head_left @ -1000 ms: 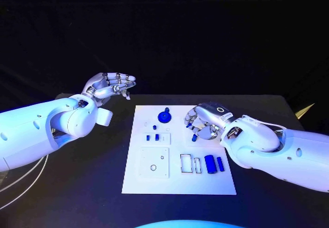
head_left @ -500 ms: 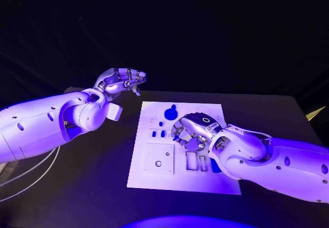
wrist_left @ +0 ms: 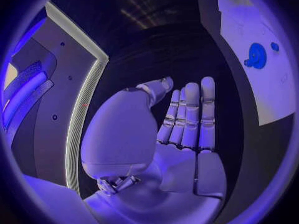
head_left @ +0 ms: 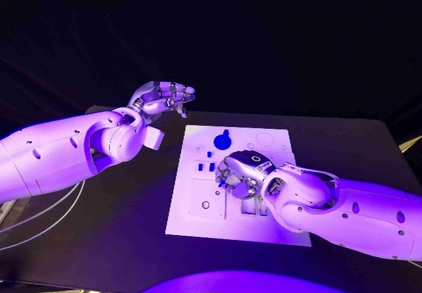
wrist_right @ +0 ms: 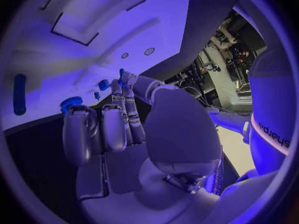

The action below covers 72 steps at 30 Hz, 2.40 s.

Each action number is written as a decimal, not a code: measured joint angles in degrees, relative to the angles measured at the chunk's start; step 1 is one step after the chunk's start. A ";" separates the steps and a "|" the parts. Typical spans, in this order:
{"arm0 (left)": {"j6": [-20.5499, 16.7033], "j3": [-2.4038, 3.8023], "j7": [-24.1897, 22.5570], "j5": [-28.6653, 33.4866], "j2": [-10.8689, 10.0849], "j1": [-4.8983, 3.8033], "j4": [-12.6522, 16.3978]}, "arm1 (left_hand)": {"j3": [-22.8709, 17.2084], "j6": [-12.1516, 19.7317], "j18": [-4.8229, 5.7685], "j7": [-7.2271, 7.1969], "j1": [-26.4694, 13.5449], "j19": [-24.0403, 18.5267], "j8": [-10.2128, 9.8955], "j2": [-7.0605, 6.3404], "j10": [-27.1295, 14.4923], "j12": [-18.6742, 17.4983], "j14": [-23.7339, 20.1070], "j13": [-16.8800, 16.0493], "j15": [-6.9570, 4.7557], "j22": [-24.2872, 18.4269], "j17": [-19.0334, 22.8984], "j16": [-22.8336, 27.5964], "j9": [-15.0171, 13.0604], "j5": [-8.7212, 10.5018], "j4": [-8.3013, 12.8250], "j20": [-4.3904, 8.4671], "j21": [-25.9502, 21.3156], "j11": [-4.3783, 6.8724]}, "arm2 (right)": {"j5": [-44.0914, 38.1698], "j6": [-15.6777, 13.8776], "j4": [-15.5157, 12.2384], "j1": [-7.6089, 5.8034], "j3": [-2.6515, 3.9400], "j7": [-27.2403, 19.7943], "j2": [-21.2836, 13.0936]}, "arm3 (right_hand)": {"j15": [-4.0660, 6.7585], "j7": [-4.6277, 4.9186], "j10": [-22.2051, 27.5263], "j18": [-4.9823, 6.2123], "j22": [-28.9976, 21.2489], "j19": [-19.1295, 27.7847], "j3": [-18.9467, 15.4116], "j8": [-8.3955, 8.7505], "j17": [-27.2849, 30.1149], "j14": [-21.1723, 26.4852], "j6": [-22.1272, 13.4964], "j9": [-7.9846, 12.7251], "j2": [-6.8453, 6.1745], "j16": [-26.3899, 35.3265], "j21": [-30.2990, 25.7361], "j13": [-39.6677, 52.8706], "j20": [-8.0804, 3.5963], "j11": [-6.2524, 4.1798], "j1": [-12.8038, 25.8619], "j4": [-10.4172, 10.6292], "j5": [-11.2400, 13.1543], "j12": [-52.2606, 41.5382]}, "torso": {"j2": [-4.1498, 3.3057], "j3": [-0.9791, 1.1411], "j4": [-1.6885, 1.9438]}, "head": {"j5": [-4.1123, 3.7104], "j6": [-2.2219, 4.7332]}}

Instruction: Assemble the parts on the task board

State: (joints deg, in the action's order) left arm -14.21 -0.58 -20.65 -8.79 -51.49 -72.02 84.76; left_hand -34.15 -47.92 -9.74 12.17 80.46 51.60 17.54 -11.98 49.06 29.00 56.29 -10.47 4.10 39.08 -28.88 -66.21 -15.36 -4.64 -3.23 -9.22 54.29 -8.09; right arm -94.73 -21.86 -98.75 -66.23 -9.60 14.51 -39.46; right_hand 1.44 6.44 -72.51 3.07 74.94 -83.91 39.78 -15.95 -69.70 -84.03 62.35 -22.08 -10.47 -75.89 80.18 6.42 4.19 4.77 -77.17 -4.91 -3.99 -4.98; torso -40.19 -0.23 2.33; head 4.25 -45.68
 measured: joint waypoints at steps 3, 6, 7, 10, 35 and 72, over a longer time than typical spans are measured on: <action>0.00 0.00 0.01 0.01 0.04 0.00 -0.01 | 0.16 0.00 0.00 0.00 0.00 0.00 0.00 0.00 0.00 0.00 0.00 0.05 0.00 -0.06 0.00 0.00 0.00 0.00 -0.17 0.00 -0.22 0.00 | 0.02 0.44 0.16 0.18 -0.05 0.15 0.39 | 0.00 0.00 0.00 0.00 0.00 0.00 -0.01 0.00 0.00 0.00 0.00 0.00 0.00 0.00 0.00 0.00 0.00 0.00 0.00 0.00 0.00 0.02 | 0.00 0.03 0.00 | 0.21 -0.15; 0.00 0.00 0.02 0.01 0.07 0.00 -0.02 | 0.22 0.00 0.00 0.00 0.00 0.00 0.00 0.00 0.00 0.00 0.00 0.05 0.00 -0.06 0.00 0.00 0.02 0.00 -0.11 0.00 -0.22 0.00 | 0.02 0.87 0.34 0.31 -0.10 0.27 0.64 | 0.00 0.00 0.00 0.00 0.00 0.00 -0.01 0.00 0.00 0.00 0.00 0.00 0.00 0.00 0.00 0.00 0.00 0.00 0.00 0.00 0.00 0.11 | 0.00 0.03 -0.03 | 0.38 -0.29; 0.00 0.00 0.02 0.02 0.07 0.00 -0.02 | 0.32 0.00 0.00 0.00 0.00 0.00 0.00 0.00 0.00 0.00 0.00 0.05 0.00 -0.06 0.00 0.00 0.06 0.00 -0.01 0.00 -0.22 0.00 | 0.03 0.98 0.42 0.35 -0.12 0.30 0.70 | 0.00 0.00 0.00 0.00 -0.01 0.00 -0.01 0.00 0.00 0.00 0.00 0.00 0.00 0.00 0.00 0.00 0.00 0.00 0.00 0.00 0.00 0.14 | 0.00 0.02 -0.04 | 0.40 -0.34; 0.00 0.00 0.03 0.02 0.08 0.00 -0.01 | 0.32 0.00 0.00 0.00 0.00 0.00 0.00 0.00 0.00 0.00 0.00 0.05 0.00 -0.05 0.00 0.00 0.06 0.00 0.00 0.00 -0.22 0.00 | 0.02 1.25 0.62 0.50 -0.16 0.42 0.90 | 0.00 0.00 0.00 0.00 -0.01 0.00 -0.01 0.00 0.00 0.00 0.00 0.00 0.00 0.00 0.00 0.00 0.00 0.00 0.00 0.01 0.00 0.25 | 0.00 0.03 -0.03 | 0.47 -0.42; 0.00 0.00 0.15 0.07 0.02 0.00 0.02 | 0.49 0.54 0.01 -0.09 0.00 0.21 0.00 0.00 -0.22 0.00 0.00 0.22 0.00 -0.26 -0.01 -0.01 0.20 0.00 -0.17 -0.21 -0.45 -0.22 | -0.43 1.55 1.43 1.62 -0.22 0.77 1.52 | 0.00 0.00 0.01 0.00 -0.02 0.00 -0.03 0.00 0.09 0.00 0.00 0.01 0.00 0.00 0.00 0.00 0.00 -0.01 0.00 0.01 0.16 0.24 | -0.01 0.10 -0.05 | 0.96 -1.02; 0.13 -0.01 0.54 0.12 -0.12 0.00 0.02 | 0.48 0.94 0.01 -0.10 0.00 0.21 0.00 0.00 -0.22 0.00 0.00 0.25 0.00 -0.33 0.03 -0.01 0.24 0.00 -0.17 -0.21 -0.45 -0.21 | -2.56 2.97 2.35 2.17 -0.21 2.40 3.53 | -0.01 0.00 0.01 0.00 0.00 0.00 -0.12 0.00 0.34 0.00 0.00 -0.07 0.01 0.00 -0.32 0.00 0.00 -0.01 0.00 -0.06 0.03 0.11 | -0.01 0.05 -0.04 | 0.99 -1.43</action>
State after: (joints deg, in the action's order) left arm -14.08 -0.59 -20.11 -8.67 -51.61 -72.02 84.78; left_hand -33.67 -46.98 -9.74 12.07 80.46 51.80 17.54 -11.98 48.84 29.00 56.29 -10.22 4.10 38.76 -28.85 -66.22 -15.12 -4.64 -3.40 -9.43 53.84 -8.31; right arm -97.28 -18.88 -96.40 -64.07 -9.82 16.91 -35.93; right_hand 1.44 6.44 -72.50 3.08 74.95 -83.91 39.66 -15.95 -69.37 -84.03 62.35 -22.15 -10.46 -75.88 79.87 6.42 4.20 4.76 -77.16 -4.97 -3.96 -4.87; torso -40.20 -0.18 2.30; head 5.24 -47.11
